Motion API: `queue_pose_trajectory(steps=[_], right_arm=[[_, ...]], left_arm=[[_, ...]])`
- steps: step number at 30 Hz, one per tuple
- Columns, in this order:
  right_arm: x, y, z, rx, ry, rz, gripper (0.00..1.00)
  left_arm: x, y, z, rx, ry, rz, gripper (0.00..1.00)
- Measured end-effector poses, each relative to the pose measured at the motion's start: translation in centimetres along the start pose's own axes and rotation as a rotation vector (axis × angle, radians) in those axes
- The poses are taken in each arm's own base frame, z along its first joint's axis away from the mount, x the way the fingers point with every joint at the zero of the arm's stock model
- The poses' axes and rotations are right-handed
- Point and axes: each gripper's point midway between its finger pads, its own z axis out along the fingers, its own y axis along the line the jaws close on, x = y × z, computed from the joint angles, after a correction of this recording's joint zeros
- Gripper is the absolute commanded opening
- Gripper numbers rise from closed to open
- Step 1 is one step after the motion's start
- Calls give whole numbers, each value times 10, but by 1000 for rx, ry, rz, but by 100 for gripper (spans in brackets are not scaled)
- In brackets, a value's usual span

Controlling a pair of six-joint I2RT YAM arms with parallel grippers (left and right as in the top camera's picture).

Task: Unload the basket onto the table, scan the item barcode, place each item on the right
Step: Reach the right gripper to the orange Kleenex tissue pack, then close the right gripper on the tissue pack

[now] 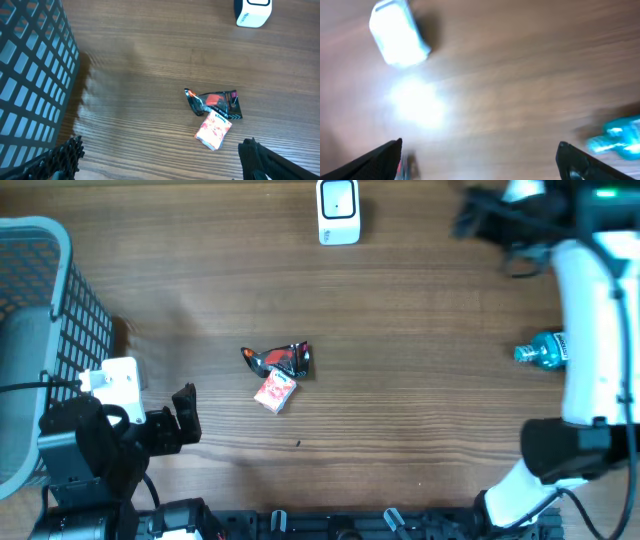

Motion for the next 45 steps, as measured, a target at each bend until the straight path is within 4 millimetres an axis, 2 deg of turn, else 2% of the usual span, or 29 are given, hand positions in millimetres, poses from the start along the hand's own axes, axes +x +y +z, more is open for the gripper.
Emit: queue_pose_trajectory(steps=[1, 3, 4, 5, 6, 7, 9, 10, 11, 12, 14, 15, 17, 18, 20, 22, 26, 32, 35, 37, 45], right_arm=[[10, 15, 4, -10, 28, -58, 100], [49, 59, 15, -25, 116, -224, 100], [71, 75, 22, -22, 166, -254, 100], [91, 86, 29, -17, 214, -263, 100], [95, 87, 30, -11, 225, -229, 100], [125, 96, 41, 7, 302, -243, 100], [169, 112, 56, 1, 410, -225, 100], [185, 122, 62, -21, 440, -253, 100], [213, 137, 72, -62, 484, -341, 100], [229, 149, 86, -89, 456, -459, 100], [260, 158, 107, -102, 448, -611, 100], [283, 158, 120, -105, 455, -694, 100], [312, 152, 136, -89, 459, -798, 100], [313, 152, 142, -81, 437, -820, 100], [302, 160, 150, -90, 363, -833, 100], [282, 183, 157, -144, 242, -844, 100], [267, 211, 158, -233, 133, -866, 100], [276, 217, 158, -298, 154, -880, 100], [290, 205, 167, -292, 191, -883, 100], [293, 203, 171, -294, 189, -883, 100], [293, 217, 171, -370, 146, -936, 100]], left_arm=[[0, 0, 0, 0, 0, 0, 100], [0, 0, 0, 0, 0, 0, 100], [0, 0, 0, 0, 0, 0, 100], [0, 0, 0, 0, 0, 0, 100], [0, 0, 0, 0, 0, 0, 100], [0, 0, 0, 0, -1, 0, 100], [0, 0, 0, 0, 1, 0, 100], [0, 0, 0, 0, 0, 0, 100], [0, 0, 0, 0, 0, 0, 100], [0, 0, 0, 0, 1, 0, 100], [0, 0, 0, 0, 0, 0, 100], [0, 0, 0, 0, -1, 0, 100], [0, 0, 0, 0, 0, 0, 100], [0, 0, 0, 0, 0, 0, 100], [0, 0, 0, 0, 0, 0, 100], [0, 0, 0, 0, -1, 0, 100], [0, 0, 0, 0, 0, 0, 100], [0, 0, 0, 0, 0, 0, 100], [0, 0, 0, 0, 0, 0, 100], [0, 0, 0, 0, 0, 0, 100], [-1, 24, -2, -142, 2, 80, 100]])
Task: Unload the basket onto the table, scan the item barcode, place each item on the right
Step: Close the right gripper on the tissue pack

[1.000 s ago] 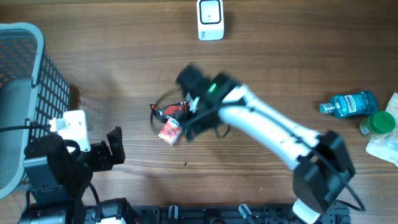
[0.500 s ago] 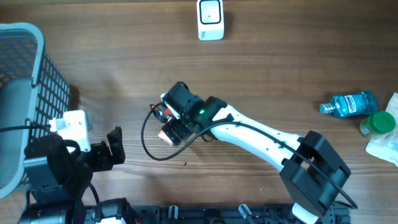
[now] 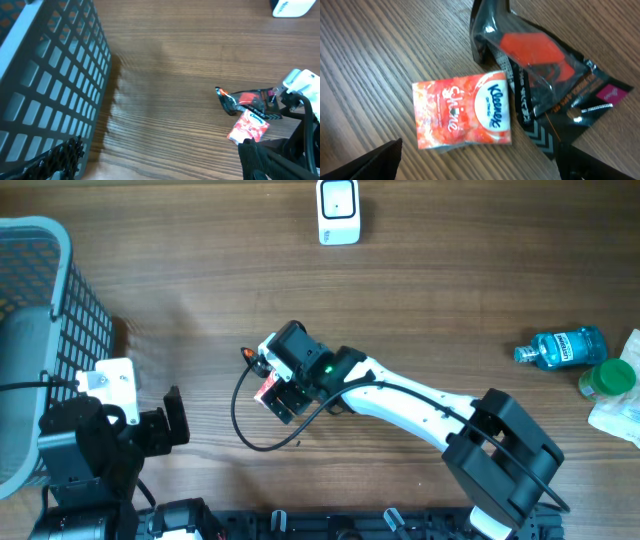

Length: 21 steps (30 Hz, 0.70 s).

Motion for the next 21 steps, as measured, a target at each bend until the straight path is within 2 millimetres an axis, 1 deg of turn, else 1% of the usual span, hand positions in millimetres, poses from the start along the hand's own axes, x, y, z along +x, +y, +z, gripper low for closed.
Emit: queue_pose_trajectory(steps=[4, 7, 9, 12, 15, 18, 21], right_arm=[[0, 0, 3, 0, -8, -20, 100], [7, 2, 15, -2, 20, -27, 100], [14, 8, 24, -9, 43, -54, 100], [14, 22, 26, -3, 41, -104, 100], [15, 29, 30, 24, 40, -132, 100], [21, 21, 40, 65, 59, -121, 100], [17, 14, 42, 109, 40, -81, 100]], left_arm=[[0, 2, 0, -14, 1, 8, 100], [0, 3, 0, -16, 1, 11, 100], [0, 3, 0, -16, 1, 11, 100], [0, 3, 0, -16, 1, 11, 100], [0, 3, 0, -16, 1, 11, 100], [0, 3, 0, -16, 1, 11, 100], [0, 3, 0, -16, 1, 11, 100]])
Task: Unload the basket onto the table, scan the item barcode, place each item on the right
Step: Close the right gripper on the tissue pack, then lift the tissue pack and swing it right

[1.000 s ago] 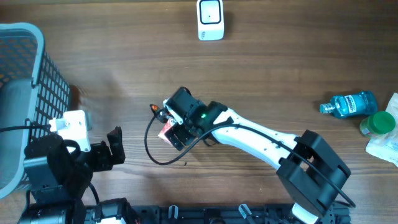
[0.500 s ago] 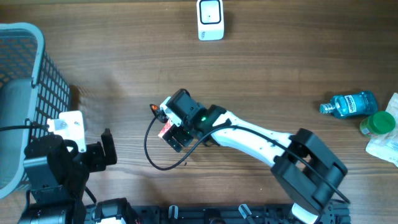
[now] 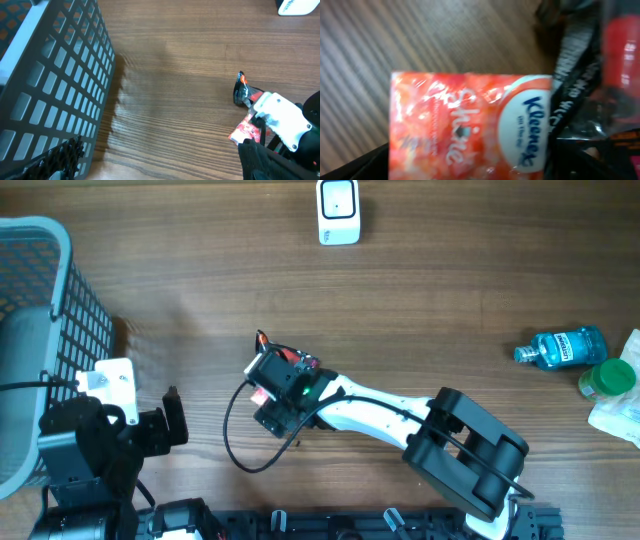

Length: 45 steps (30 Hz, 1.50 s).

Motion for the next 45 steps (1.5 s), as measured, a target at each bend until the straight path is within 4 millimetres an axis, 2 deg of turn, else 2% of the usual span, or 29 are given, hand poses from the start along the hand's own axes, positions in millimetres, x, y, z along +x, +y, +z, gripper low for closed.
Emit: queue_pose_trajectory(steps=[3, 5, 6, 7, 9, 11, 15, 20, 23, 26, 27, 31, 33, 35, 38, 41, 42, 43, 44, 45], right_arm=[[-2, -4, 1, 26, -10, 38, 99], [-3, -6, 1, 35, -14, 54, 88], [-3, -7, 1, 38, -15, 62, 78], [-3, -7, 1, 41, -15, 68, 73], [-4, -7, 1, 41, -18, 73, 72], [-4, -8, 1, 44, -19, 75, 65], [-3, -8, 0, 45, -16, 82, 65], [11, -9, -6, 57, 74, 77, 65], [23, -11, -23, 61, 126, 74, 62], [12, -13, -62, 54, 75, 81, 61], [7, -16, -79, 45, 50, 94, 54], [-21, -45, -152, -36, -141, 165, 54], [-31, -65, -187, -136, -249, 184, 57], [-40, -80, -221, -313, -383, 166, 60], [-38, -92, -260, -561, -538, 117, 66], [-34, -106, -298, -688, -716, 19, 66], [-34, -103, -314, -732, -804, -78, 62], [-35, -104, -321, -737, -855, -132, 58], [-44, -104, -338, -719, -972, -292, 56], [-47, -103, -345, -708, -1013, -354, 55]], left_arm=[[0, 0, 0, 0, 0, 0, 100], [0, 0, 0, 0, 0, 0, 100], [0, 0, 0, 0, 0, 0, 100], [0, 0, 0, 0, 0, 0, 100], [0, 0, 0, 0, 0, 0, 100], [0, 0, 0, 0, 0, 0, 100], [0, 0, 0, 0, 0, 0, 100], [0, 0, 0, 0, 0, 0, 100], [0, 0, 0, 0, 0, 0, 100], [0, 0, 0, 0, 0, 0, 100], [0, 0, 0, 0, 0, 0, 100], [0, 0, 0, 0, 0, 0, 100], [0, 0, 0, 0, 0, 0, 100], [0, 0, 0, 0, 0, 0, 100], [0, 0, 0, 0, 0, 0, 100], [0, 0, 0, 0, 0, 0, 100], [0, 0, 0, 0, 0, 0, 100], [0, 0, 0, 0, 0, 0, 100], [0, 0, 0, 0, 0, 0, 100], [1, 0, 0, 0, 2, 0, 100]])
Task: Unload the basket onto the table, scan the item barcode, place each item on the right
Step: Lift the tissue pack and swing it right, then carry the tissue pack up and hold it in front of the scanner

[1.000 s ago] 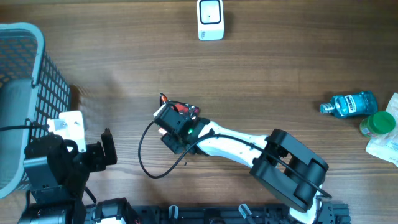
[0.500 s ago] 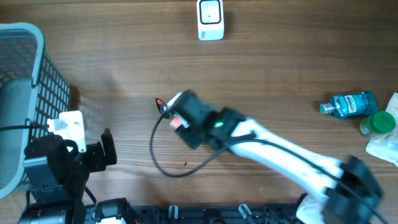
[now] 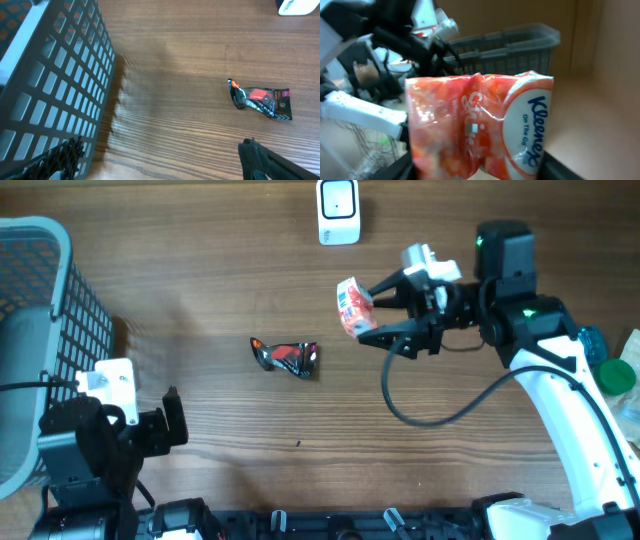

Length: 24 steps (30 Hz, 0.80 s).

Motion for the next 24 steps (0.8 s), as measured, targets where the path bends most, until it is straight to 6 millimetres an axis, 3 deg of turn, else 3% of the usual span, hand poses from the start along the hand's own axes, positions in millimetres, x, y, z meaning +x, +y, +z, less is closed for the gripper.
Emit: queue_pose_trajectory(steps=[6, 24], right_arm=[[-26, 5, -1, -65, -53, -264, 45], [-27, 5, -1, -66, -51, -195, 47]], left_arm=[[-1, 0, 0, 0, -2, 0, 100], [0, 0, 0, 0, -2, 0, 100]])
